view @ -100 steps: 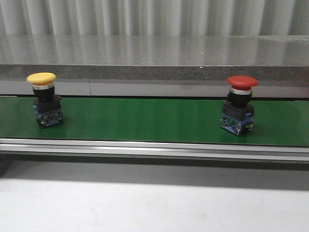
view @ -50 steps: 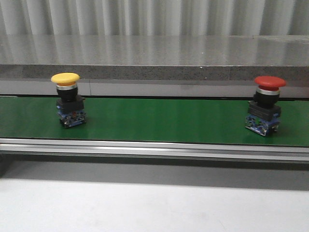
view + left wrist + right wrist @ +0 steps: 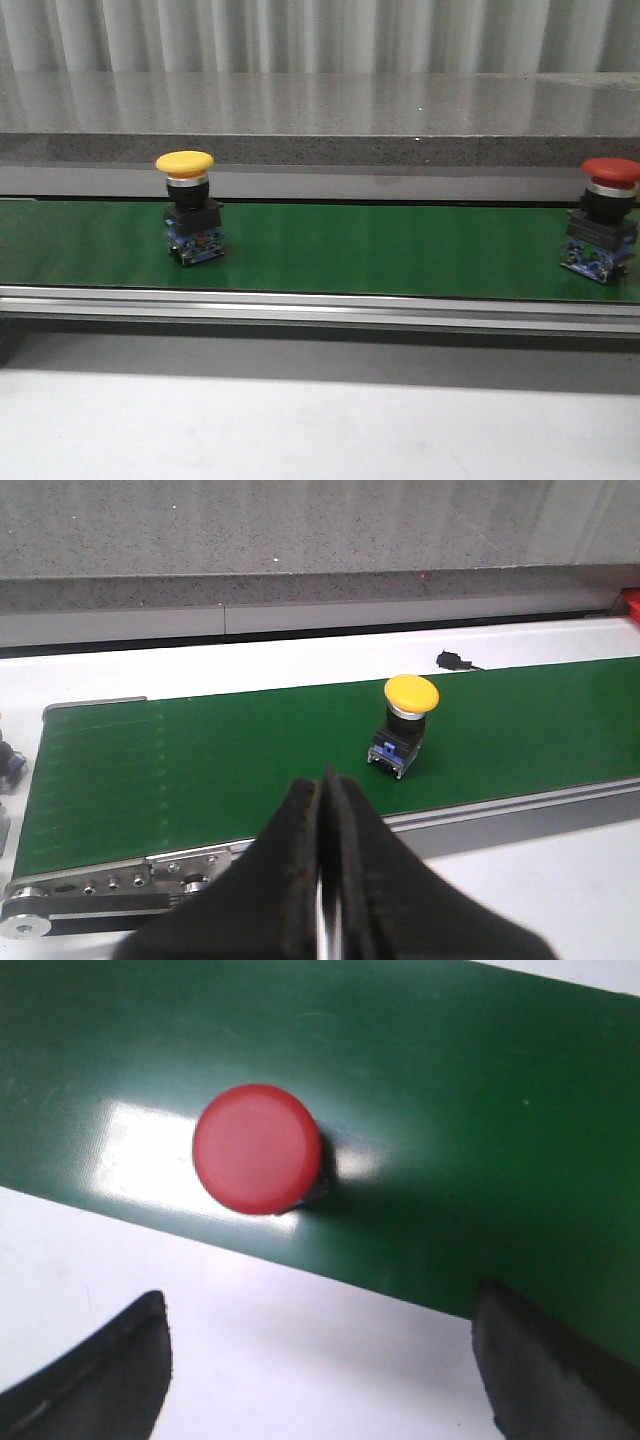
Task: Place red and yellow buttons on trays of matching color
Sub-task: 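Grasp the red button arriving on the belt with the right gripper, then lower the red button into the red tray and open the right gripper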
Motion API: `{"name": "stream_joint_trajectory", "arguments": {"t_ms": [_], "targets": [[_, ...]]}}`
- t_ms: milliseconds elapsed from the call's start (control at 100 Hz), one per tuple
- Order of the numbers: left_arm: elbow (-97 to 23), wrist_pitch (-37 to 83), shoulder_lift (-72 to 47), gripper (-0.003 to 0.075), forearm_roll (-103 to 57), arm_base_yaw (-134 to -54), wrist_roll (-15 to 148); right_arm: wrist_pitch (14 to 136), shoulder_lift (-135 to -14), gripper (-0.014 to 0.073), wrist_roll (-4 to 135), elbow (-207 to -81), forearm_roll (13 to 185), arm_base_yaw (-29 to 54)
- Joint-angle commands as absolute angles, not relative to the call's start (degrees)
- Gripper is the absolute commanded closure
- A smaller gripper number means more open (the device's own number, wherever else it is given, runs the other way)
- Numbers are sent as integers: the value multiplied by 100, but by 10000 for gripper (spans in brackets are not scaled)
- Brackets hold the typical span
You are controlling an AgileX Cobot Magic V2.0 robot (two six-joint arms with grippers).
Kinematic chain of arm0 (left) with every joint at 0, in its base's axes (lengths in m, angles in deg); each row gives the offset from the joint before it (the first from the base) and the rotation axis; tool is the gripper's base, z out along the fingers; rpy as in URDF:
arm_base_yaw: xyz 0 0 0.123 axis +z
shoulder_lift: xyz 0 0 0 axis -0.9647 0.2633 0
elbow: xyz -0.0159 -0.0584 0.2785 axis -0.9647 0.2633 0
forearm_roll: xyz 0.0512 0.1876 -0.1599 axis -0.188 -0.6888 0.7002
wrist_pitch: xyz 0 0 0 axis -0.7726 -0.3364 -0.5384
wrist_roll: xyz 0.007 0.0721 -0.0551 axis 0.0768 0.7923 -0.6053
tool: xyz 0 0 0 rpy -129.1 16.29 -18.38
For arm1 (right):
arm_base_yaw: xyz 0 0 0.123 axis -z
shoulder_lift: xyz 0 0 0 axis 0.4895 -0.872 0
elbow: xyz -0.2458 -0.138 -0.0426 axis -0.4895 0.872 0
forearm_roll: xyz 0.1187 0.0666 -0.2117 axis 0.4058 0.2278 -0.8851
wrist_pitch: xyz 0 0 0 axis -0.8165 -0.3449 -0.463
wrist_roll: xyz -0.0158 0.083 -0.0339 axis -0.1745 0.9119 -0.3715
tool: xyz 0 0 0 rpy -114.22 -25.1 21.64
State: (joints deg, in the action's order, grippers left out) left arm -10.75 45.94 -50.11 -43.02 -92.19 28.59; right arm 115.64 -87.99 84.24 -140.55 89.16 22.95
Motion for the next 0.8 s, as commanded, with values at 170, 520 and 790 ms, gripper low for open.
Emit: {"name": "stream_joint_trajectory", "arguments": {"t_ms": [170, 520, 790], "targets": [[-1224, 4172, -4964, 741, -4253, -9274, 2864, 11133, -9522, 46, 8161, -14572, 8992, 2288], [-1224, 4172, -4964, 741, -4253, -9274, 2864, 10478, -9909, 497, 8120, -14756, 8981, 2424], [-1224, 4172, -4964, 741, -4253, -9274, 2864, 10240, -9964, 497, 8126, -15529, 8981, 3683]]}}
